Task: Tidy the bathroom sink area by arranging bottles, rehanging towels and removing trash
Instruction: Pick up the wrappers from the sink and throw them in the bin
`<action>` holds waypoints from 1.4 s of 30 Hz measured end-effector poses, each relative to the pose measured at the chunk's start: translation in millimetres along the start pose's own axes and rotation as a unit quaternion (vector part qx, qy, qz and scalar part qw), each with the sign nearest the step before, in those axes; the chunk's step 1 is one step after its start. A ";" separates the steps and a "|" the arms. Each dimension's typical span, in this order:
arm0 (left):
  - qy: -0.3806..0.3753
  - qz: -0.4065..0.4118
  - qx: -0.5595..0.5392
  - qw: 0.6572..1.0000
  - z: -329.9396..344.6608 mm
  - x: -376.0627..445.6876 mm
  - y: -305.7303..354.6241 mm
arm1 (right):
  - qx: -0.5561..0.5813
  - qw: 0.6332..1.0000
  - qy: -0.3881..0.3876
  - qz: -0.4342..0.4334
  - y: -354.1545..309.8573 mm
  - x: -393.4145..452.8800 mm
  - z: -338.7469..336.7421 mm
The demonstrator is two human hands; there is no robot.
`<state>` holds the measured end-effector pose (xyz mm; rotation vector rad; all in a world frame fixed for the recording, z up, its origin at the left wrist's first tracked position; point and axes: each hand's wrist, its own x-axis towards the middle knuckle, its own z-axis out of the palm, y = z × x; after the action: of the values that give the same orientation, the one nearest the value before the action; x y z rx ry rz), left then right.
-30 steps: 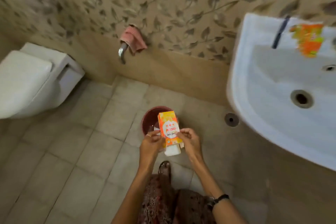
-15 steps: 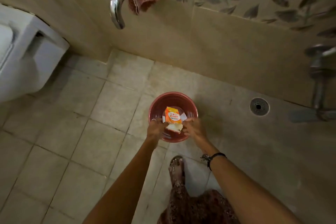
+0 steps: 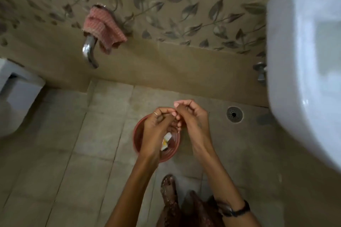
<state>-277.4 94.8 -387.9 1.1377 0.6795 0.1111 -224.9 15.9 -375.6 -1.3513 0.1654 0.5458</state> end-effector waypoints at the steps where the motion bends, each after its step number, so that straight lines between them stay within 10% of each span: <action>1: -0.033 0.030 -0.007 0.999 16.5 -3.1 17.0 | 0.014 1.000 -0.001 -0.027 -27.4 -6.2 -6.1; 10: -0.250 0.169 0.037 0.953 229.2 -32.9 108.2 | 0.000 0.975 0.099 -0.197 -211.2 -47.9 -143.5; 16: -0.265 0.210 0.197 0.920 379.9 -48.7 83.2 | -0.028 0.947 0.243 -0.210 -264.9 -44.0 -286.2; 22: -0.278 0.380 0.376 0.798 486.0 -50.4 51.2 | -0.056 0.881 0.419 -0.215 -293.0 -11.3 -411.7; 29: -0.223 0.380 0.664 0.604 560.1 -31.9 30.3 | -0.129 0.916 0.366 -0.105 -290.9 50.1 -448.7; 37: -0.172 0.490 0.519 0.679 541.0 -41.3 38.8 | -0.172 0.860 0.453 -0.161 -288.2 29.4 -438.2; 42: -0.188 0.391 0.358 0.827 494.8 -54.4 50.5 | -0.241 0.807 0.472 -0.261 -287.4 -30.3 -408.4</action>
<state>-35.5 -300.6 -199.6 2.0584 -0.1825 0.3329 -38.3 -415.3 -203.4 -1.9861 0.4650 -0.6477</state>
